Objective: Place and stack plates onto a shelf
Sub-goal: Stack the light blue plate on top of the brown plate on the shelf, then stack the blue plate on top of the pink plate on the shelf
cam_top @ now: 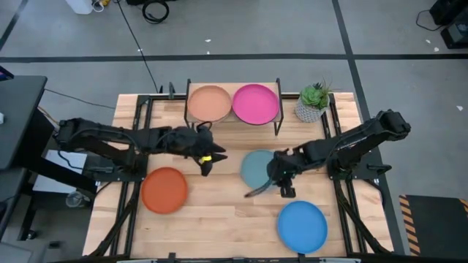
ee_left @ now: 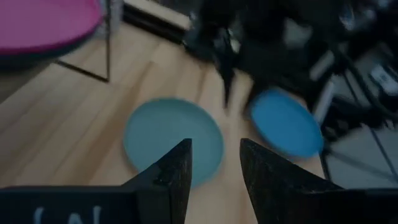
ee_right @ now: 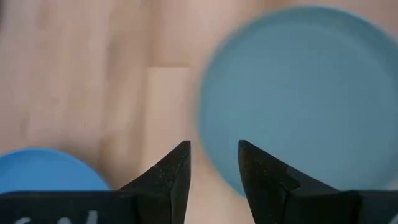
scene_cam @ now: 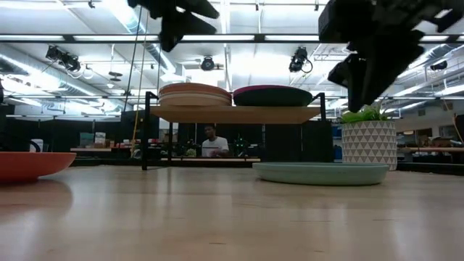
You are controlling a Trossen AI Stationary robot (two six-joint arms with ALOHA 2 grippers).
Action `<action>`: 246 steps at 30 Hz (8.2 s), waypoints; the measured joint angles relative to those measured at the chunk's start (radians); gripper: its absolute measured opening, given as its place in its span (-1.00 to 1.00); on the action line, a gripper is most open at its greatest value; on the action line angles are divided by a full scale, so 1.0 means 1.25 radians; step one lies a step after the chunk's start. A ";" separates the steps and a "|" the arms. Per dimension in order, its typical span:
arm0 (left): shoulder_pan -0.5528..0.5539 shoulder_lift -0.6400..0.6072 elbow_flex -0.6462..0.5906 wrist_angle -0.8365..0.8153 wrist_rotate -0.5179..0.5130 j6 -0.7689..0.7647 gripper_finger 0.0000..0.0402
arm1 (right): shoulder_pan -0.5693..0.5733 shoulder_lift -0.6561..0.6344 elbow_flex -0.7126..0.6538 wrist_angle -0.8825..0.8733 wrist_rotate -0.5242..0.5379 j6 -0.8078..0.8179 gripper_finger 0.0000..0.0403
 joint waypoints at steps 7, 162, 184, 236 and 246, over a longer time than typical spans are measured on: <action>-0.031 -0.035 -0.028 0.035 -0.086 -0.045 -0.30 | 0.074 0.041 -0.046 0.070 0.078 -0.089 -0.37; 0.239 -0.070 0.524 -0.620 -0.038 0.047 -0.22 | 0.089 0.029 -0.049 -0.070 -0.231 0.076 -0.41; 0.239 -0.070 0.524 -0.620 -0.038 0.054 -0.22 | 0.188 0.035 -0.185 0.075 -0.152 0.117 -0.30; 0.240 -0.070 0.524 -0.620 -0.038 0.078 -0.22 | -0.804 0.079 0.471 -0.267 -0.099 0.005 -0.92; 0.240 -0.070 0.524 -0.662 -0.038 0.075 -0.22 | -0.883 0.179 0.471 -0.282 -0.194 0.019 -0.77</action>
